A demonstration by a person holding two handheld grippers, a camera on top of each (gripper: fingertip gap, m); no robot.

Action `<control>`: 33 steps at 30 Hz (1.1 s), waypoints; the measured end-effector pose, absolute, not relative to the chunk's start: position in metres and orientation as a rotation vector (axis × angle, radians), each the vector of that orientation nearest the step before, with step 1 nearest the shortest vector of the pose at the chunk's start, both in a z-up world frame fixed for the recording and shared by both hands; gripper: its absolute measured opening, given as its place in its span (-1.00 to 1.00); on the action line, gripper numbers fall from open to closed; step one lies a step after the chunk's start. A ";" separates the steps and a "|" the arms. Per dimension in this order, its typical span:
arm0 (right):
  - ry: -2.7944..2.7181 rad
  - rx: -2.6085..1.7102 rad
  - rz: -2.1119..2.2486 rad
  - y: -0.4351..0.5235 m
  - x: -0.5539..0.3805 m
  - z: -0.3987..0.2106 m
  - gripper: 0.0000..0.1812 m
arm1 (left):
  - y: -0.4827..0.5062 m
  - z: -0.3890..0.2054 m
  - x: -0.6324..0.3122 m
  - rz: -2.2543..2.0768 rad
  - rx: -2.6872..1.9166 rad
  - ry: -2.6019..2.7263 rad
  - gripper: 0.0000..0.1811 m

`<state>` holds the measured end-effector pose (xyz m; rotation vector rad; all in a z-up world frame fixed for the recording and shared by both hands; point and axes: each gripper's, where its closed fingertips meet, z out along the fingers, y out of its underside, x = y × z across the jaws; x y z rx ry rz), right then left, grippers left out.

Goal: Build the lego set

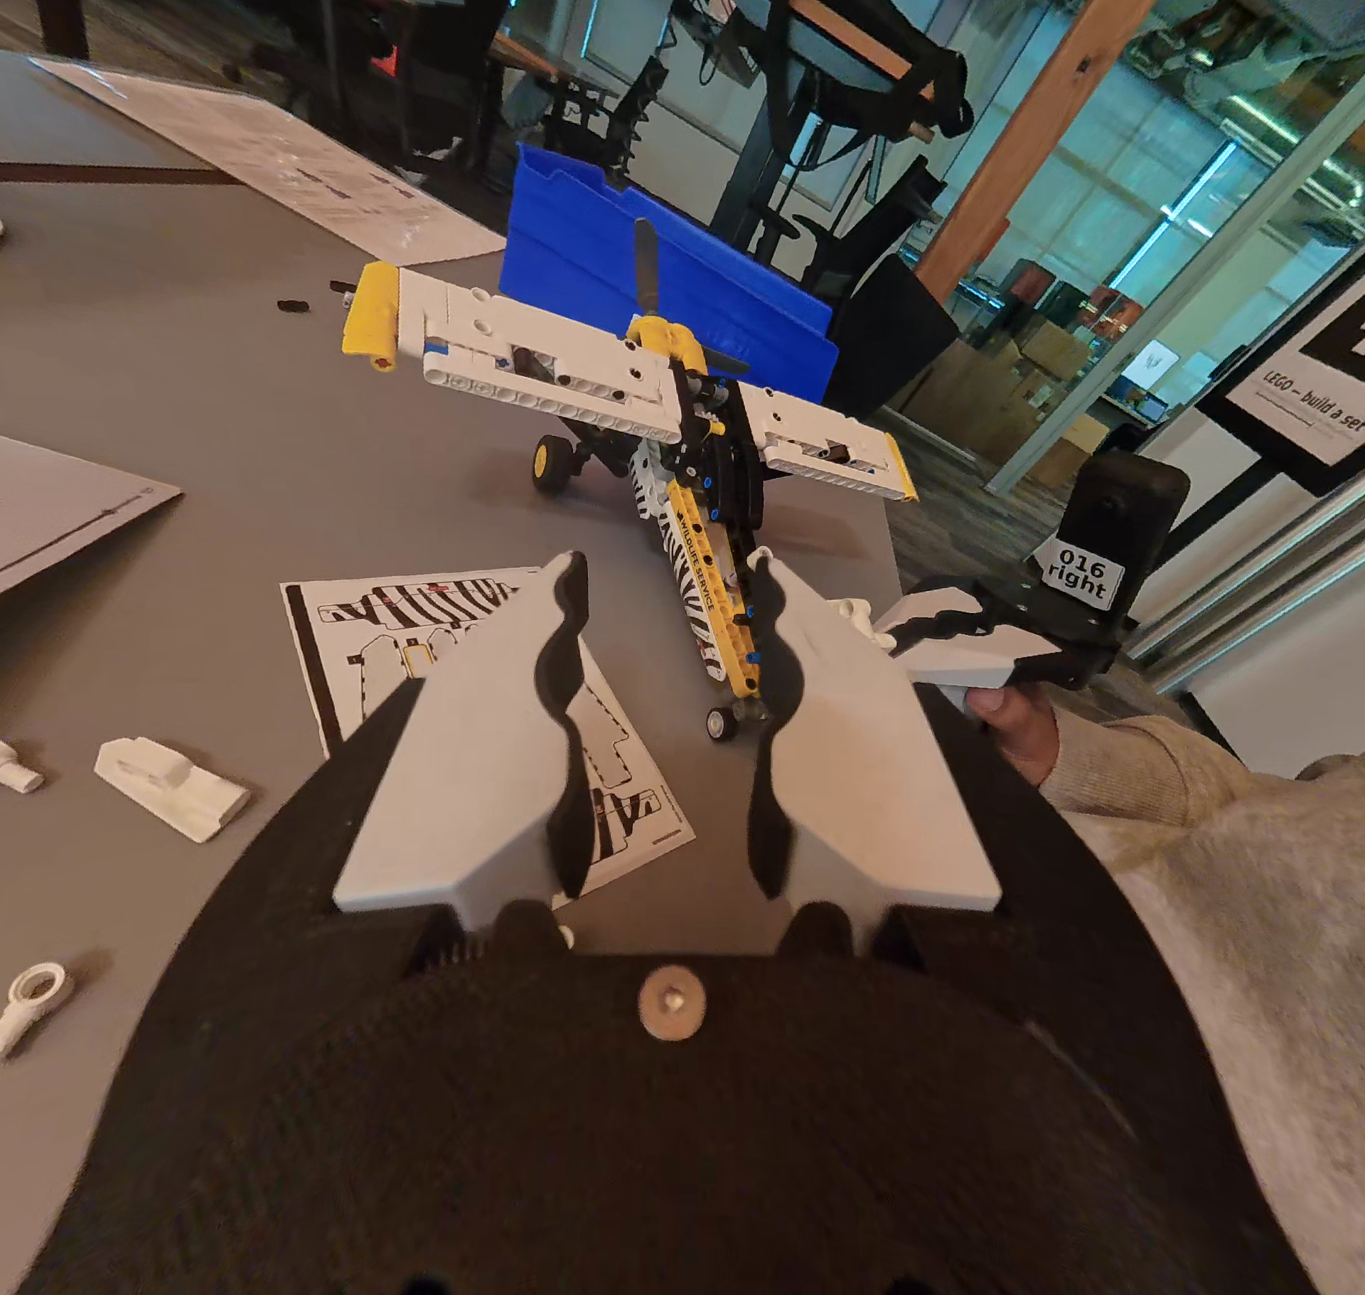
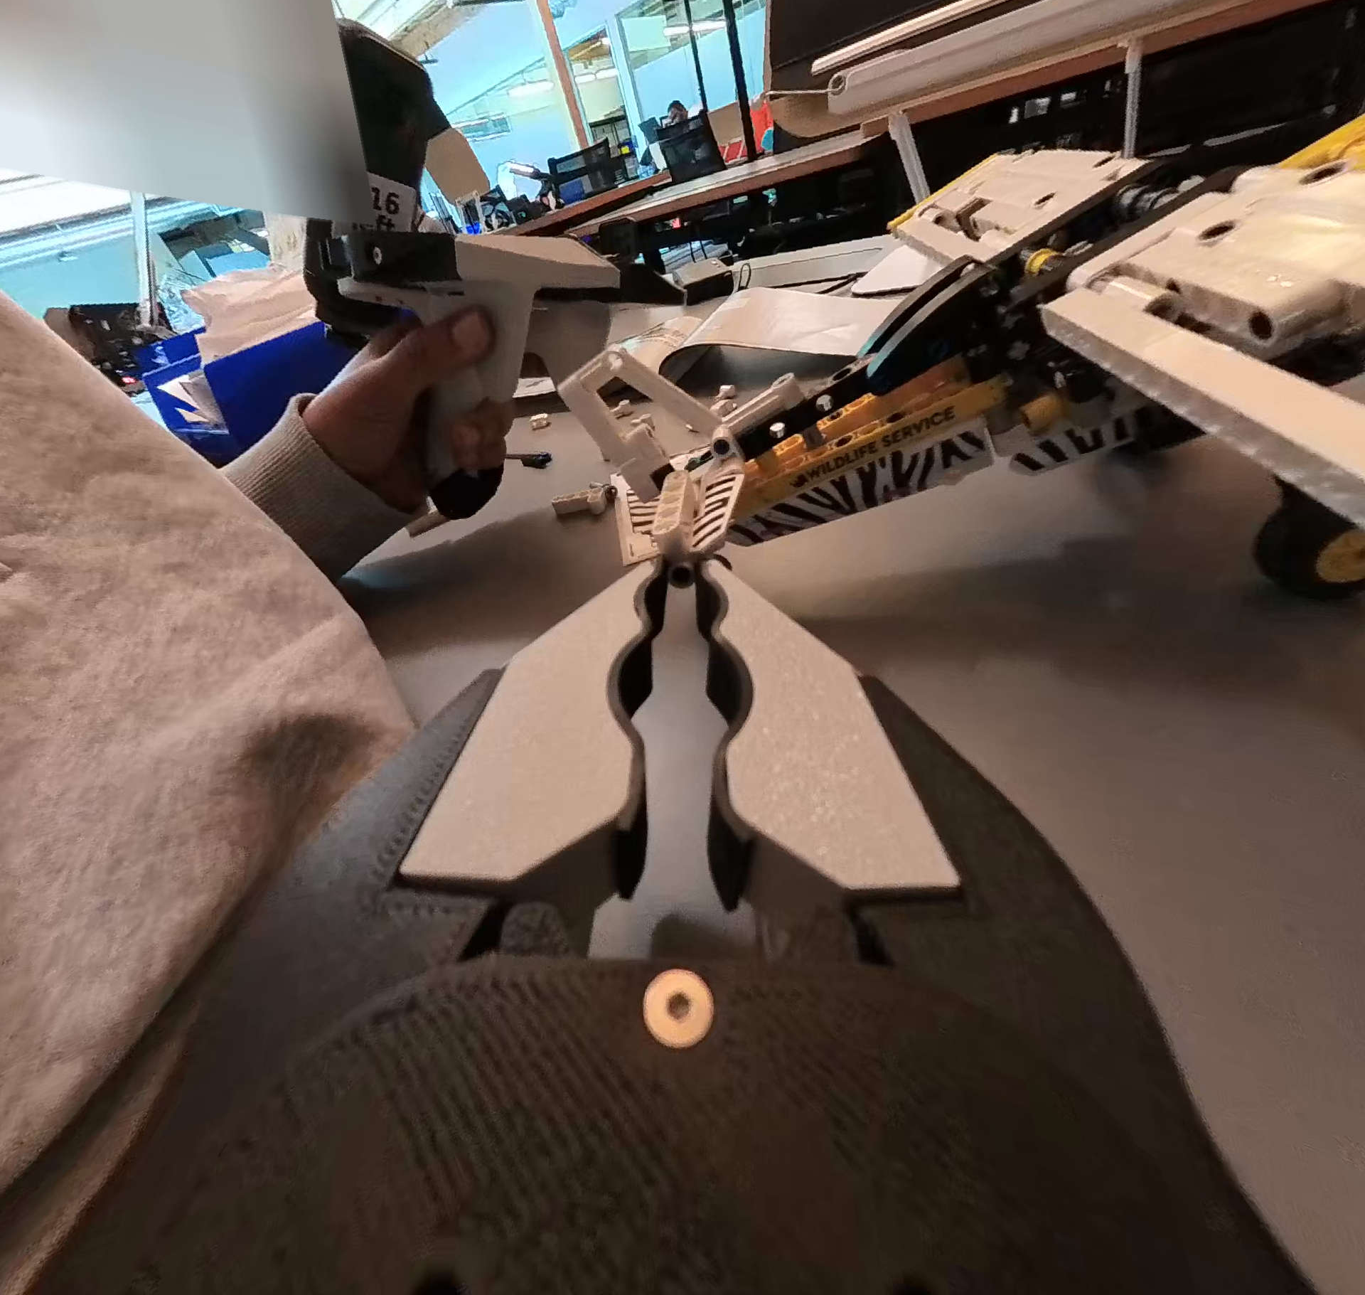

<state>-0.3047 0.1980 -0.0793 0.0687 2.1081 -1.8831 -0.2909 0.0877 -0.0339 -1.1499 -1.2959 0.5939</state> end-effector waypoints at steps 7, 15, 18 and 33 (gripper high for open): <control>2.085 0.038 -1.870 0.198 -0.301 -0.078 -0.92 | 0.083 -0.025 -0.287 0.550 -1.062 -1.265 -0.52; 2.008 0.051 -1.840 0.200 -0.300 -0.074 -0.85 | 0.061 -0.035 -0.284 0.592 -1.020 -1.380 -0.52; 1.990 0.060 -1.831 0.200 -0.301 -0.073 -0.80 | 0.061 -0.033 -0.283 0.593 -1.009 -1.372 -0.52; 1.968 0.077 -1.825 0.201 -0.302 -0.072 -0.79 | 0.097 -0.027 -0.284 0.423 -1.086 -1.234 -0.62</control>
